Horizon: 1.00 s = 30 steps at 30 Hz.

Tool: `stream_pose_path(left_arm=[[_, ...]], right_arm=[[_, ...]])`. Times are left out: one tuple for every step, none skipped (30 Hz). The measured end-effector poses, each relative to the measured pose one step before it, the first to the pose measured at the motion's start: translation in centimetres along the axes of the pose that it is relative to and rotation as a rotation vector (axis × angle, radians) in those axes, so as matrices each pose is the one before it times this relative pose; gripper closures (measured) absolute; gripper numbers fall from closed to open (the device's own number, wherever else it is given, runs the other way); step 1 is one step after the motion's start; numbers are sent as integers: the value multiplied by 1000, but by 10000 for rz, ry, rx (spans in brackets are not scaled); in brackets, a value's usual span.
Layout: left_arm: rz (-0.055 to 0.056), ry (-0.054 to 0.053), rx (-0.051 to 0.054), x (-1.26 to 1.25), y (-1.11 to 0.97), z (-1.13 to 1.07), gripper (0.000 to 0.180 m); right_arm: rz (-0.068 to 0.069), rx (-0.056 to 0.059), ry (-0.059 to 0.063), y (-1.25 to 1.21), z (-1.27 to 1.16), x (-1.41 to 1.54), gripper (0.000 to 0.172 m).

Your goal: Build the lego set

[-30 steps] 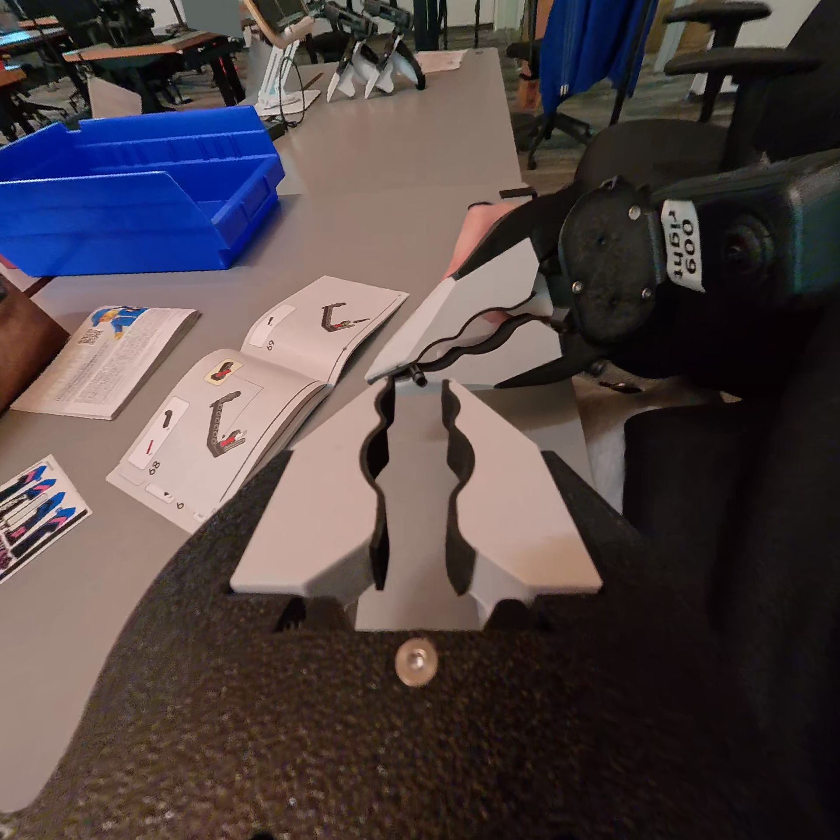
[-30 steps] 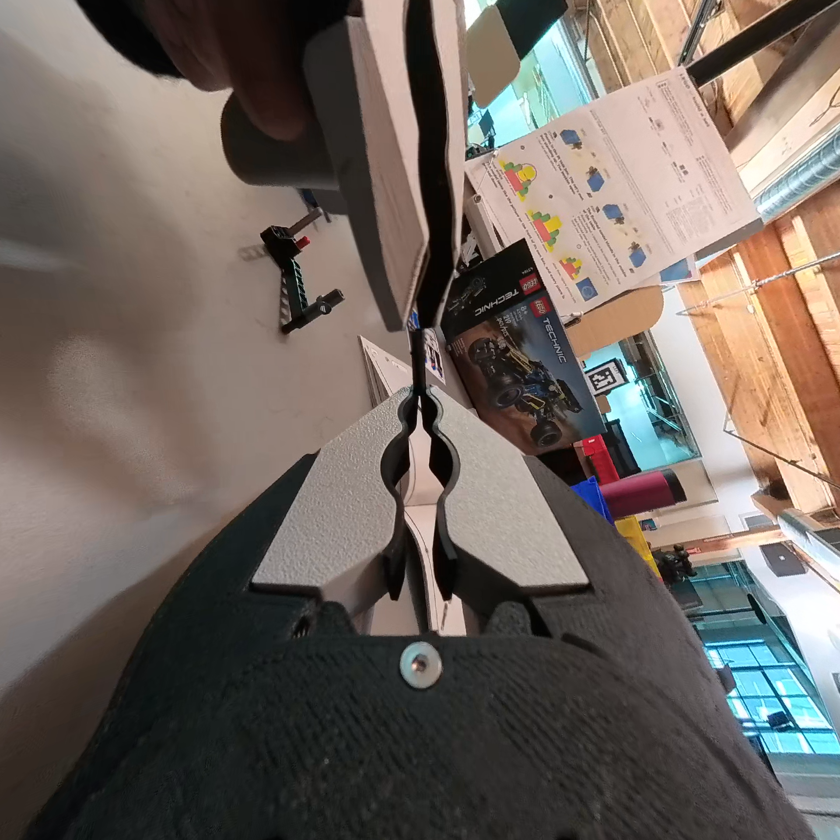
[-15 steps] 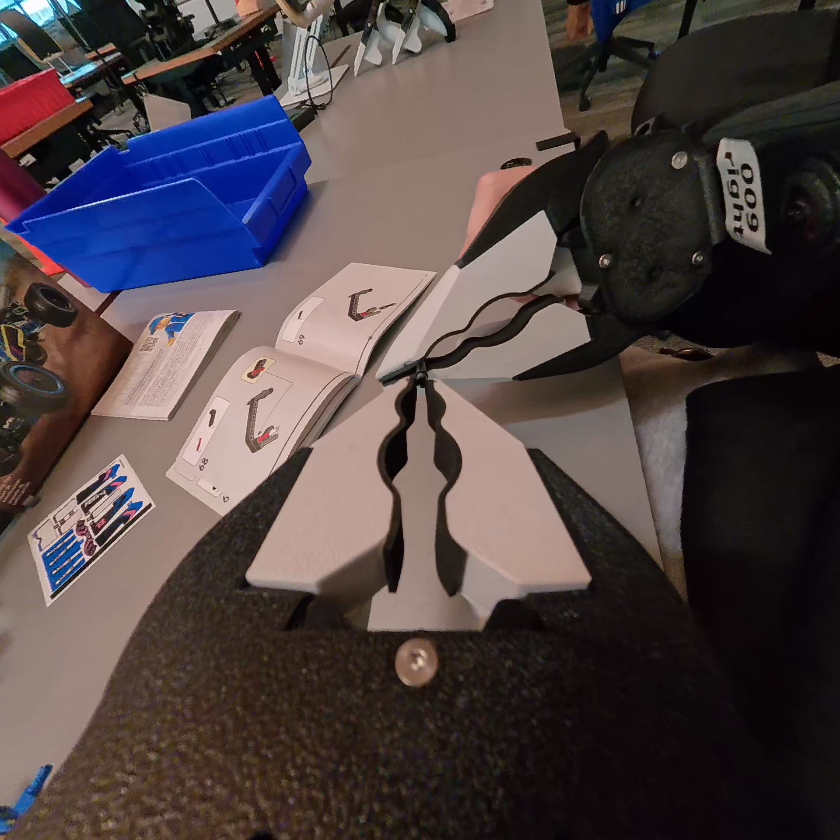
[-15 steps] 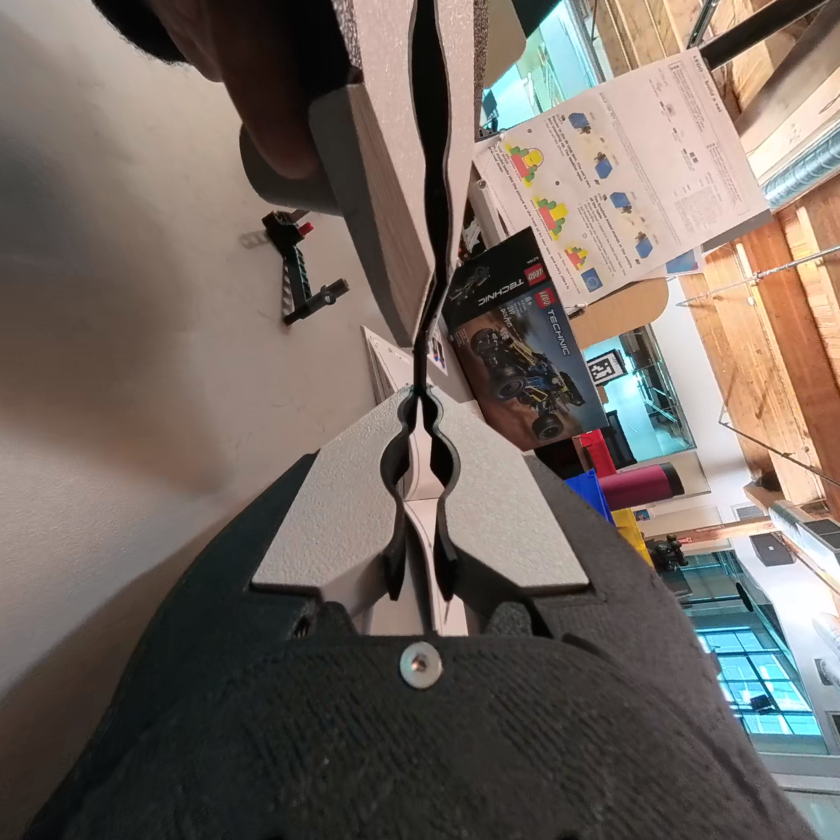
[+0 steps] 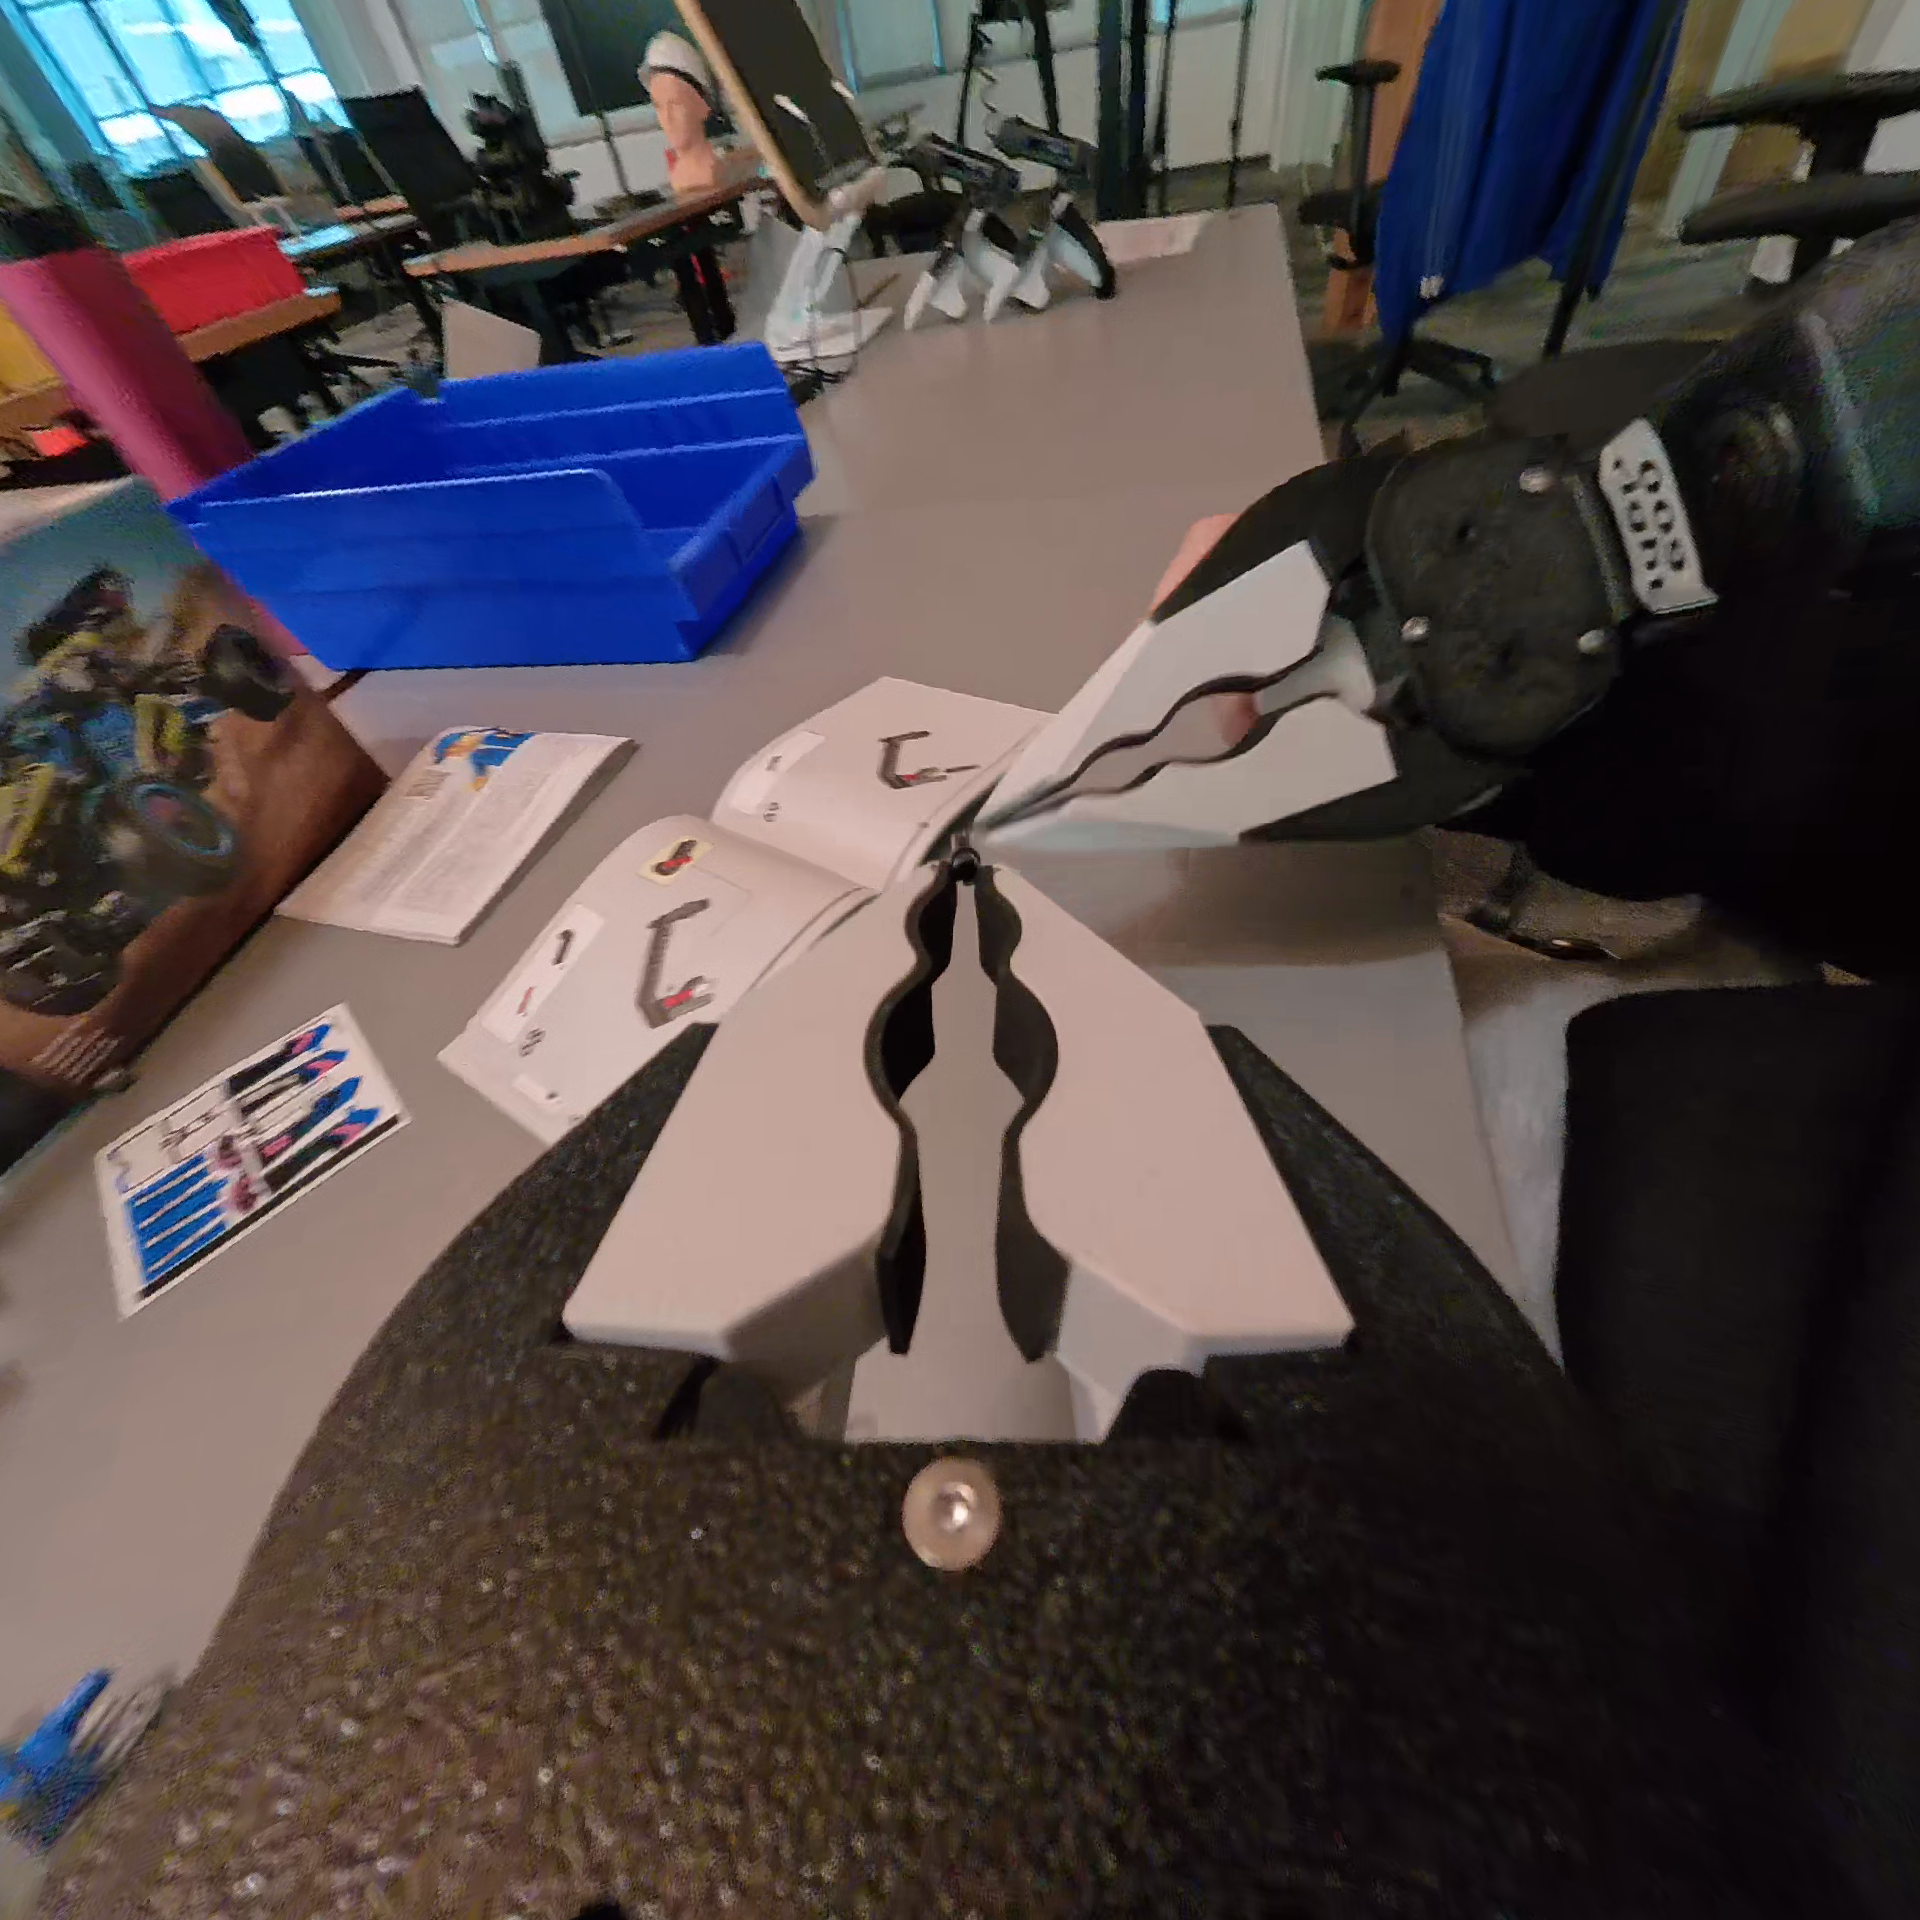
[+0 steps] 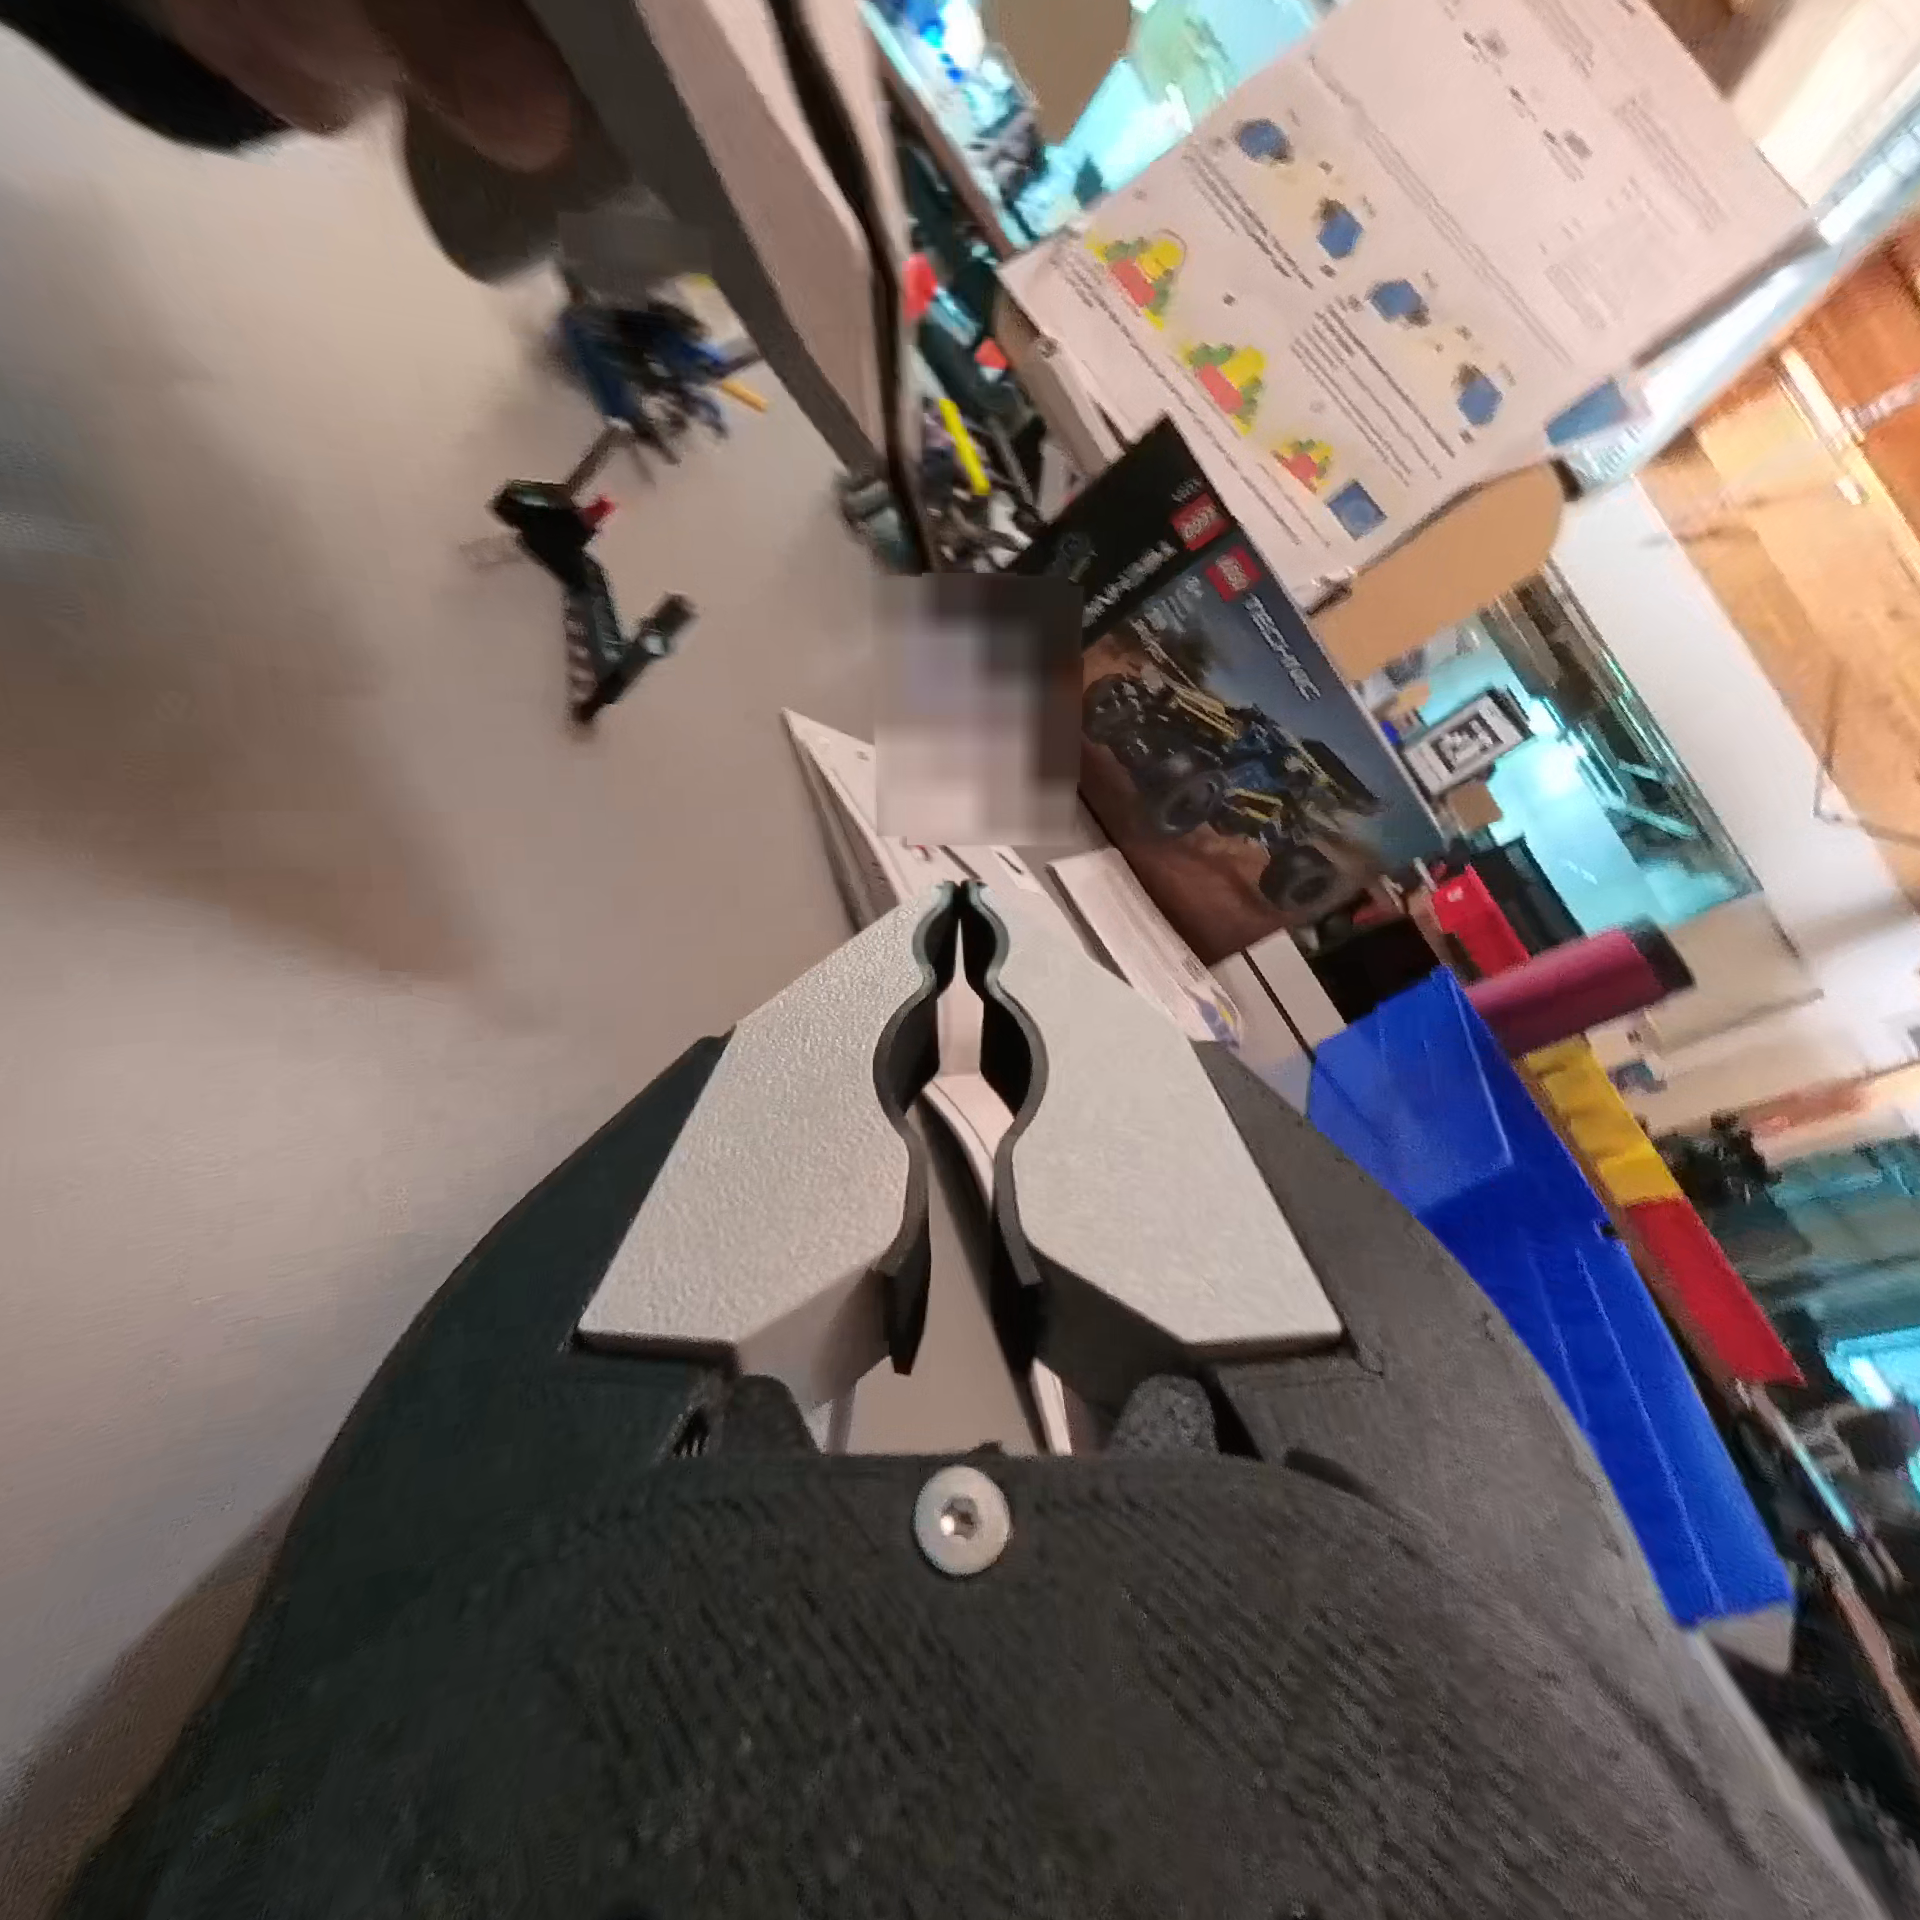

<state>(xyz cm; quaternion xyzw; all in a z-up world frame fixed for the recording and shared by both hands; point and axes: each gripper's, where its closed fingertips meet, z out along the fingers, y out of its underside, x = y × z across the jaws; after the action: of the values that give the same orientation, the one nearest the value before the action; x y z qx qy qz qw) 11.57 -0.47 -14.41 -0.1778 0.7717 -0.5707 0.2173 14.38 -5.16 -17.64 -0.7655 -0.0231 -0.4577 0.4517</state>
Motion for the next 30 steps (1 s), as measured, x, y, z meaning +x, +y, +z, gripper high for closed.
stream_pose_path(left_arm=[[-9, -303, 85, -849, -109, -547, 180], [56, -307, 56, -849, -30, -523, 180], [78, -346, 10, -892, 67, -502, 180], [65, -334, -52, -865, 188, -413, 180], [47, -218, -103, -674, 288, -337, 180], [24, -192, -83, -591, 263, -288, 180], [16, -216, -28, -580, 194, -254, 180], [4, -147, -29, -441, 171, -221, 180], [-18, -100, -46, -348, 157, -171, 180], [-15, -113, -26, -336, 118, -135, 180], [-4, -89, -18, -262, 97, -92, 180], [-13, -54, -40, -207, 114, -51, 180], [-20, -74, -52, -217, 146, -4, 180], [-12, -99, -34, -232, 105, 6, 180], [-17, -46, -18, -140, 76, 31, 180], [-38, 8, -21, -58, 70, 35, 180], [-32, -12, -15, -66, 42, 48, 180], [2, -25, -7, -52, 24, 36, 180], [15, 4, -31, -2, 38, 36, 180], [22, -4, -43, 1, 43, 16, 180], [39, -37, -19, -26, 2, -7, 180], [28, -19, -9, 20, -7, -29, 180], [-4, 27, -22, 87, 14, -30, 180], [-15, 7, -17, 84, 30, -49, 180], [0, -30, -7, 59, 38, -74, 180], [6, -18, -35, 66, 93, -111, 180], [8, -26, -58, 68, 141, -153, 180], [24, -61, -53, 15, 128, -211, 180], [35, -62, -62, 3, 157, -271, 180], [17, -56, -77, -3, 185, -317, 180]], right_arm=[[165, -125, 249, 536, -194, 691, 172], [-19, -163, 196, 636, -111, 441, 172], [-131, -207, 217, 686, -33, 297, 172], [-166, -235, 216, 648, 53, 175, 172], [-150, -194, 143, 491, 119, -22, 172], [-107, -84, 22, 216, 140, -205, 172], [-85, 26, -79, -10, 140, -369, 172], [-97, 9, -97, -19, 160, -365, 172], [-156, -84, -89, 83, 154, -278, 172], [-165, -112, -93, 136, 172, -224, 172], [-119, -67, -113, 134, 159, -245, 172], [-86, -27, -121, 66, 144, -222, 172], [-46, -4, -87, 13, 107, -142, 172], [-11, 19, -34, -41, 77, -43, 172], [16, 39, -16, -74, 63, -12, 172], [37, 45, -26, -79, 72, -11, 172], [38, 41, -57, -65, 84, -46, 172], [14, 63, -19, -121, 84, -10, 172], [16, 86, -3, -168, 88, 22, 172], [25, 96, -59, -187, 118, -72, 172], [19, 100, -75, -224, 140, -109, 172], [6, 116, -52, -281, 154, -79, 172], [23, 163, -67, -378, 169, -117, 172], [62, 188, -145, -448, 186, -240, 172], [61, 204, -148, -533, 194, -256, 172], [78, 235, -90, -613, 188, -187, 172], [118, 228, -97, -602, 210, -180, 172], [143, 142, -173, -445, 252, -237, 172], [133, 76, -409, -321, 295, -506, 172], [172, 35, -566, -236, 277, -623, 172]])
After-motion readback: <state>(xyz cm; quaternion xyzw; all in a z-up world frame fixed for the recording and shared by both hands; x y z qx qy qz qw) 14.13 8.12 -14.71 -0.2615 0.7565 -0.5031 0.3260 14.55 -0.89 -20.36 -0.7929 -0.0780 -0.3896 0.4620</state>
